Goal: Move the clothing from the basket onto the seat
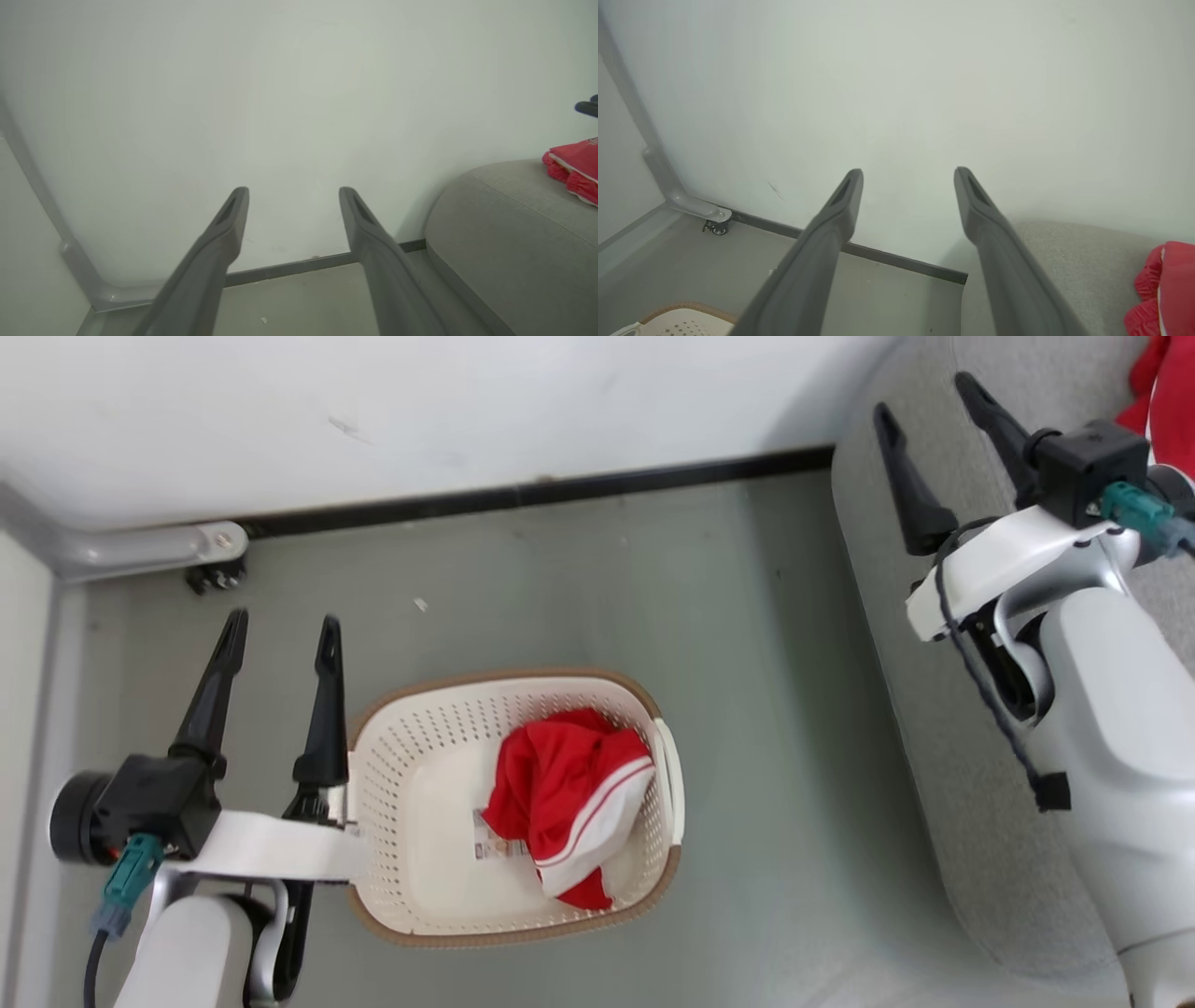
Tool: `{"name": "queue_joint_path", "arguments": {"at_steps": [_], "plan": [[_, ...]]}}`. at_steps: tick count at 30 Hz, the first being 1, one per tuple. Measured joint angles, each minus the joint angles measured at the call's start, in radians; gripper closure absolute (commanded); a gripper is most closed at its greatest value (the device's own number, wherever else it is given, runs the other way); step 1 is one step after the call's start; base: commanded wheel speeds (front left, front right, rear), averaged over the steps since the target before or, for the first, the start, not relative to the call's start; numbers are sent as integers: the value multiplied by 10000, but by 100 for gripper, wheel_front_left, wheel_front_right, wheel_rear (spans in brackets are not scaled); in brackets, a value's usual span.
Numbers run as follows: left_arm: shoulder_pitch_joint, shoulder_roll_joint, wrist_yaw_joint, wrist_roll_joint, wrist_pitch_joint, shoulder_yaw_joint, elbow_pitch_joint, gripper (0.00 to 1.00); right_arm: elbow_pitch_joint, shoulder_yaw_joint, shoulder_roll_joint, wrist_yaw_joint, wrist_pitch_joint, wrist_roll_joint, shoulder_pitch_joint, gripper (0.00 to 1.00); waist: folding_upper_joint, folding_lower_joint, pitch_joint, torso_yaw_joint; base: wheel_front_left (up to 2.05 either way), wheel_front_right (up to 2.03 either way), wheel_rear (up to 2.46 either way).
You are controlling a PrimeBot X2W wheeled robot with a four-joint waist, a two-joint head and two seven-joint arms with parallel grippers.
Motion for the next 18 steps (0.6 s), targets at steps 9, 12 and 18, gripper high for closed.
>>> {"name": "queue_joint_path", "arguments": {"at_steps": [9,12,18], "plan": [[824,-4,0,-303,-217,240,362,0,-966,196,-6,0,-13,61,1516,0,0,-1,-936,428,0,0,0],[992,12,0,-301,-326,301,362,0,-1264,117,-36,0,-13,59,1935,0,0,0,-1214,548,0,0,0],[1386,19,0,-303,-368,431,412,0,-1927,-84,-46,0,-13,63,2823,0,0,0,-1755,781,0,0,0]]}}
